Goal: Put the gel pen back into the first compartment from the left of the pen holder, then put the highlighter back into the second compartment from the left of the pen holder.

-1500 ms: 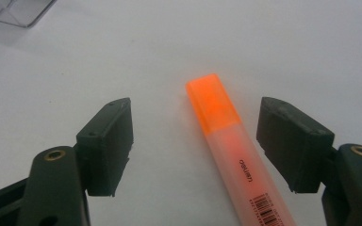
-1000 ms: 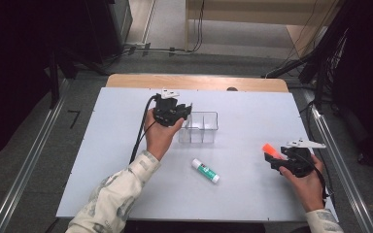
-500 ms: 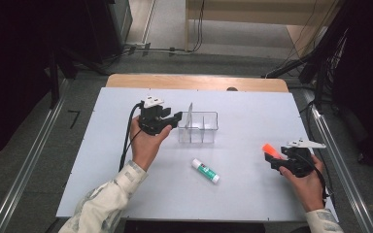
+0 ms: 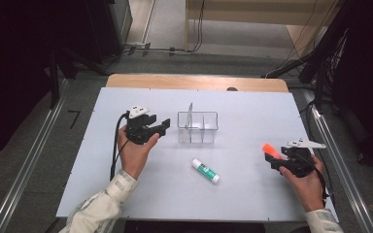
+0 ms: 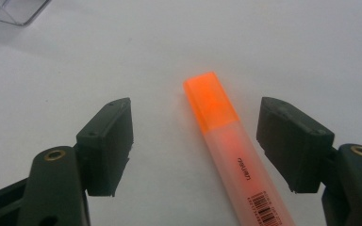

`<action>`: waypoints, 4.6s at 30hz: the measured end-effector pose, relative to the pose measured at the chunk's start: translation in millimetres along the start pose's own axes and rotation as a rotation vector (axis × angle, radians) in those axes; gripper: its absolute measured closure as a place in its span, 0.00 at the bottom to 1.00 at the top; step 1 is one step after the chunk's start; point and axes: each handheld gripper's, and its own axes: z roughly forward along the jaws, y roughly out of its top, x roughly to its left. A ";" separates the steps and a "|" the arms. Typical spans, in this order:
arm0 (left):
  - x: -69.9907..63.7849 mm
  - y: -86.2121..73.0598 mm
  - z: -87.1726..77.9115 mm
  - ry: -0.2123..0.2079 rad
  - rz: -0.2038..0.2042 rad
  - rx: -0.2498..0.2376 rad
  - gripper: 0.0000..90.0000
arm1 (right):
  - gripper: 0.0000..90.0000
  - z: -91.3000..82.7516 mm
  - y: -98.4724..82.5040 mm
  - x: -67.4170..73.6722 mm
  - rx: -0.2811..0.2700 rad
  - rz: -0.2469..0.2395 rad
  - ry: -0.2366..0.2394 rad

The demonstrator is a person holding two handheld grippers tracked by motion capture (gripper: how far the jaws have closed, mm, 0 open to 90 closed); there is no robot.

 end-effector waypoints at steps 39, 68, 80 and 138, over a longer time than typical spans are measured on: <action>41.8 -51.0 -26.1 0.079 -0.068 0.086 0.37 | 0.29 -2.0 -1.1 -1.9 -0.001 -0.001 -0.005; 56.5 -53.6 -36.8 0.114 -0.095 0.059 0.32 | 0.30 13.0 3.7 -8.3 0.018 -0.024 -0.029; 59.4 -53.9 -36.9 0.128 -0.101 0.057 0.32 | 0.30 24.9 6.5 -11.8 0.044 -0.035 -0.058; 58.3 -54.0 -35.9 0.123 -0.103 0.068 0.32 | 0.72 34.3 10.4 -13.2 0.097 -0.075 -0.025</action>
